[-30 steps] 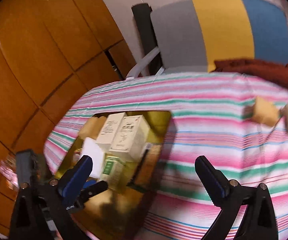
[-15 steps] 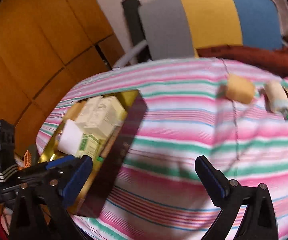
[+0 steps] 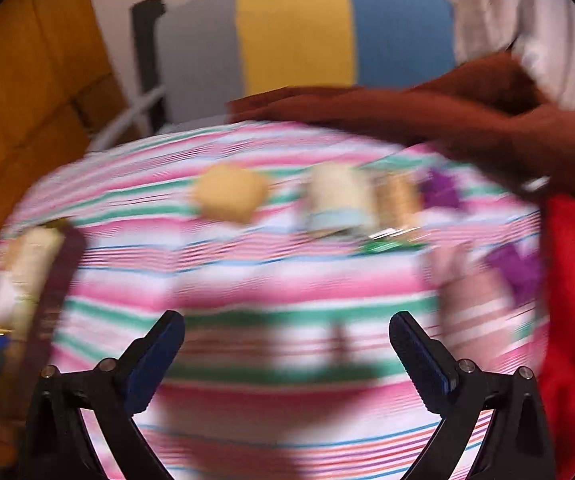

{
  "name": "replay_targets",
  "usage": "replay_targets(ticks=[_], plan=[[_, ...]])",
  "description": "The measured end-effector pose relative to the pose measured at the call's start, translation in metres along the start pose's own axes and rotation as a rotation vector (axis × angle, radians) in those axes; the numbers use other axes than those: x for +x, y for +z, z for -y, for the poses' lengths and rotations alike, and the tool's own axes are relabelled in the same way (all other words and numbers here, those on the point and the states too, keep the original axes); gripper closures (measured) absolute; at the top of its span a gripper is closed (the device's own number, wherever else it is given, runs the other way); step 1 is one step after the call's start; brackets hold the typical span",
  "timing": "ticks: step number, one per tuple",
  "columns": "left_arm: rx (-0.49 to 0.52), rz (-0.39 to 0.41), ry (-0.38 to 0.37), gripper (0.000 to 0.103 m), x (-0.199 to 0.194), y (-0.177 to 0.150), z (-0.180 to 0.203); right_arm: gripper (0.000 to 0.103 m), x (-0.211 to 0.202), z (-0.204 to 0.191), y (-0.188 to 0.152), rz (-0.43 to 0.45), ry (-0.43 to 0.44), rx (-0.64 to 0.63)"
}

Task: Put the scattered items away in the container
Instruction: 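Move both tools back to the yellow sponge and pink striped sock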

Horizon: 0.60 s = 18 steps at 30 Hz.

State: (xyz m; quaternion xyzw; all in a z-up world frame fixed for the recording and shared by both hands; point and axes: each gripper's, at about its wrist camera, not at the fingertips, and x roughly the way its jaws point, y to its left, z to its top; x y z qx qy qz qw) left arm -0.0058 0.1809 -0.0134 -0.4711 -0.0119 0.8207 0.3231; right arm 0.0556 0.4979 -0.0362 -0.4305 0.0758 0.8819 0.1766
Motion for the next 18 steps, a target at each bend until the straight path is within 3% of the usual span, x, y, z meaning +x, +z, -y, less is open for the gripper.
replay_targets(ticks=[5, 11, 15, 18], plan=[[0.033, -0.029, -0.002, 0.052, 0.013, 0.004, 0.019, 0.0, 0.004, 0.037, -0.001, 0.038, -0.186, 0.022], [0.054, -0.071, -0.039, 0.049, 0.033, 0.013, 0.038, 0.005, 0.023, 0.084, -0.001, -0.052, -0.139, 0.222], [0.083, -0.109, -0.056, 0.049, 0.053, 0.025, 0.052, 0.035, 0.053, 0.096, -0.016, -0.225, -0.129, 0.273], [0.102, -0.131, -0.074, 0.049, 0.068, 0.034, 0.062, 0.038, 0.053, 0.097, -0.018, -0.226, -0.137, 0.274]])
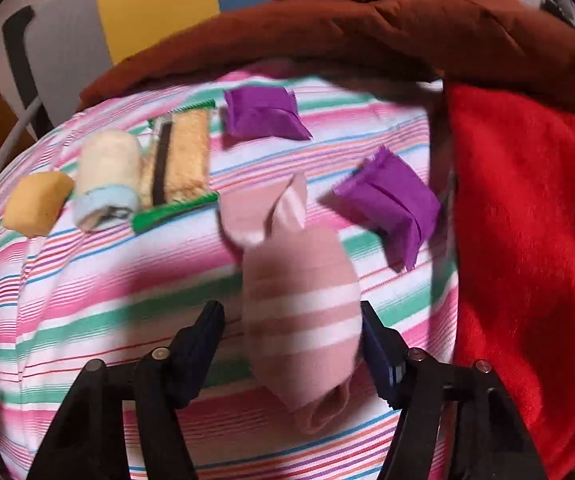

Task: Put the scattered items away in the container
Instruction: 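Move both tools back to the yellow sponge and pink striped sock, then grasp the yellow sponge with the left tool while the right grasps the pink sock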

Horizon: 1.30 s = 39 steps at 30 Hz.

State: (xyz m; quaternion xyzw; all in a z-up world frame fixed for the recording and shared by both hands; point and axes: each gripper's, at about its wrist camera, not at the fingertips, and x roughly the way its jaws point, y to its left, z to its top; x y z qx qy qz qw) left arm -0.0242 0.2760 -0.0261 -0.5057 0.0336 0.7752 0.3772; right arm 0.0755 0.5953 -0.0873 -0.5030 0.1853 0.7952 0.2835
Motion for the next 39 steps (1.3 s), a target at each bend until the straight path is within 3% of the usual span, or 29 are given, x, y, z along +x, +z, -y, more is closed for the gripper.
replay_targets(ticks=[4, 14, 19, 23, 25, 26, 27, 30, 34, 39], plan=[[-0.001, -0.041, -0.041, 0.049, 0.025, 0.021, 0.007, 0.039, -0.001, -0.003, -0.002, 0.003, 0.012, -0.003], [0.01, -0.144, -0.042, 0.048, 0.084, 0.077, 0.017, 0.037, -0.003, 0.006, -0.002, 0.004, 0.072, 0.071], [0.043, -0.145, 0.026, 0.048, 0.103, 0.099, 0.02, 0.034, -0.001, 0.004, -0.004, 0.015, 0.072, 0.05], [0.042, -0.138, -0.001, 0.048, 0.114, 0.116, 0.023, 0.03, 0.0, 0.004, -0.005, 0.02, 0.084, 0.055], [0.08, -0.114, -0.007, 0.038, 0.118, 0.124, 0.03, 0.03, 0.001, 0.005, -0.004, 0.021, 0.086, 0.058], [0.124, -0.104, 0.006, 0.024, 0.122, 0.128, 0.035, 0.03, 0.002, 0.006, -0.004, 0.023, 0.09, 0.063], [0.146, -0.105, 0.02, 0.02, 0.125, 0.13, 0.038, 0.03, 0.002, 0.006, -0.003, 0.024, 0.094, 0.069], [0.203, -0.104, 0.081, 0.02, 0.134, 0.139, 0.045, 0.029, 0.003, 0.007, -0.002, 0.022, 0.099, 0.072], [0.184, -0.096, 0.103, 0.02, 0.143, 0.145, 0.04, 0.025, 0.004, 0.0, -0.002, 0.014, 0.077, 0.029], [0.221, -0.094, 0.175, 0.021, 0.155, 0.147, 0.035, 0.023, 0.004, 0.005, -0.001, 0.016, 0.105, 0.065]])
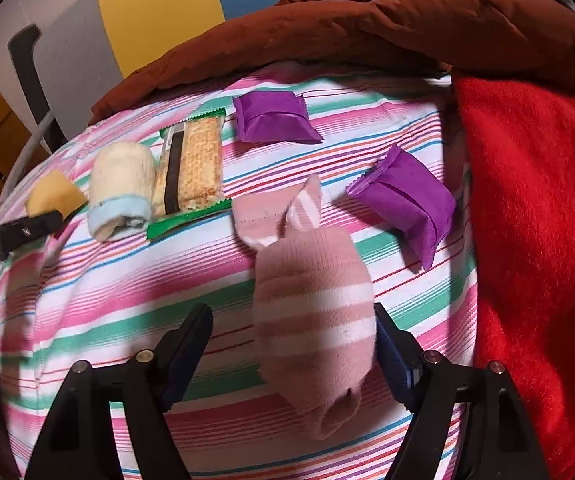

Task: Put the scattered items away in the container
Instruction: 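Grasp the yellow sponge with the left tool while the right grasps the pink sock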

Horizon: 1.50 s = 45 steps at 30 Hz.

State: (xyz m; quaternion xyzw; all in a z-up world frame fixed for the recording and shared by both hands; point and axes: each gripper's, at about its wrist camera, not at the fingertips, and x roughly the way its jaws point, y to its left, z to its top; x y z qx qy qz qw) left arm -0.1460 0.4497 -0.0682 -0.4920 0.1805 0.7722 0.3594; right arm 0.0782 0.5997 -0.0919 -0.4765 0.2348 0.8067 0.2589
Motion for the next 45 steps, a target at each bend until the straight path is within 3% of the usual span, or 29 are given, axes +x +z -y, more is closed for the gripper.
replay_targets(ticks=[4, 7, 11, 13, 19, 26, 31, 34, 45], plan=[[0.002, 0.074, 0.0, 0.021, -0.009, 0.005, -0.001, 0.022, 0.0, 0.002, 0.001, 0.002, 0.013, 0.018], [0.028, 0.066, 0.01, 0.021, -0.006, 0.008, 0.006, 0.02, 0.0, 0.001, 0.001, 0.002, 0.013, 0.014], [0.021, 0.047, 0.046, 0.034, 0.006, 0.003, 0.002, 0.021, 0.001, -0.004, 0.0, -0.003, -0.015, -0.024], [-0.017, 0.055, 0.023, 0.038, 0.005, -0.004, -0.004, 0.032, 0.0, -0.003, 0.001, -0.001, -0.037, -0.031], [-0.111, 0.098, -0.029, 0.048, -0.001, -0.022, -0.008, 0.049, -0.003, 0.004, 0.002, 0.008, -0.059, -0.009], [-0.09, 0.164, -0.036, 0.051, -0.01, -0.051, -0.004, 0.052, -0.003, 0.01, 0.005, 0.012, -0.038, 0.034], [-0.068, 0.229, 0.019, 0.052, -0.017, -0.08, 0.007, 0.055, -0.008, 0.01, 0.006, 0.039, 0.022, 0.055], [-0.136, 0.226, -0.024, 0.053, -0.019, -0.085, -0.002, 0.056, -0.011, 0.005, 0.007, 0.056, 0.039, 0.032], [-0.209, 0.215, -0.127, 0.056, -0.033, -0.118, -0.016, 0.057, -0.023, -0.01, 0.008, 0.116, 0.115, -0.007]])
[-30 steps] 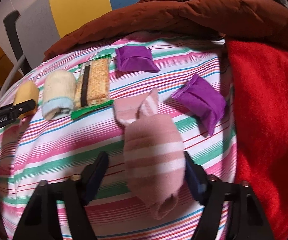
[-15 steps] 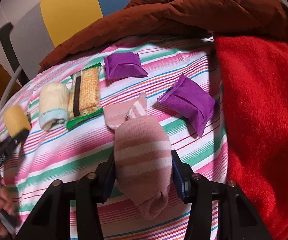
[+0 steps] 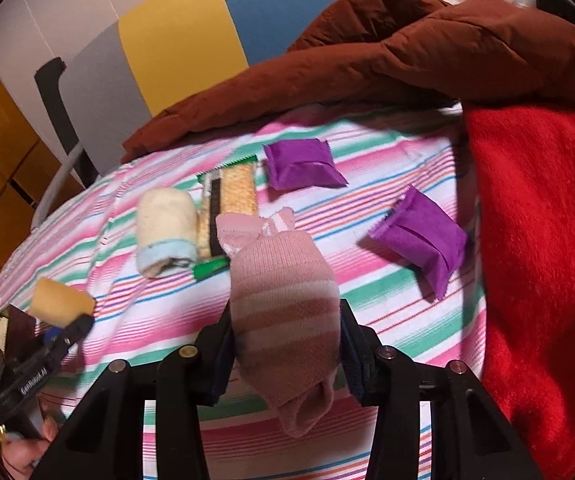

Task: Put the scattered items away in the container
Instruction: 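Carry the yellow sponge and pink sock toward the gold tray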

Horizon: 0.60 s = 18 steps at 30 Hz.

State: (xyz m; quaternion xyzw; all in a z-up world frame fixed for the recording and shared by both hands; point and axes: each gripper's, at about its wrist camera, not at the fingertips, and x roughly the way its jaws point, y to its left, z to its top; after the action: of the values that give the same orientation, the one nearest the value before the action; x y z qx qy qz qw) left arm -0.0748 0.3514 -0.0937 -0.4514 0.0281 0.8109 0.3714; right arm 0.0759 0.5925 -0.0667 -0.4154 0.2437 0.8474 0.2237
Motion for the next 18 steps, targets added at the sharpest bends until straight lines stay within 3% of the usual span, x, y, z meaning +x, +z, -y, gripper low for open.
replay_targets(ticks=[10, 18], plan=[[-0.008, -0.027, -0.046, 0.057, -0.029, -0.031, 0.005, 0.057, -0.011, -0.02, -0.003, 0.057, 0.054, -0.082], [-0.09, -0.036, -0.154, 0.057, -0.067, -0.06, -0.006, 0.057, -0.013, -0.036, -0.007, 0.067, 0.065, -0.153]])
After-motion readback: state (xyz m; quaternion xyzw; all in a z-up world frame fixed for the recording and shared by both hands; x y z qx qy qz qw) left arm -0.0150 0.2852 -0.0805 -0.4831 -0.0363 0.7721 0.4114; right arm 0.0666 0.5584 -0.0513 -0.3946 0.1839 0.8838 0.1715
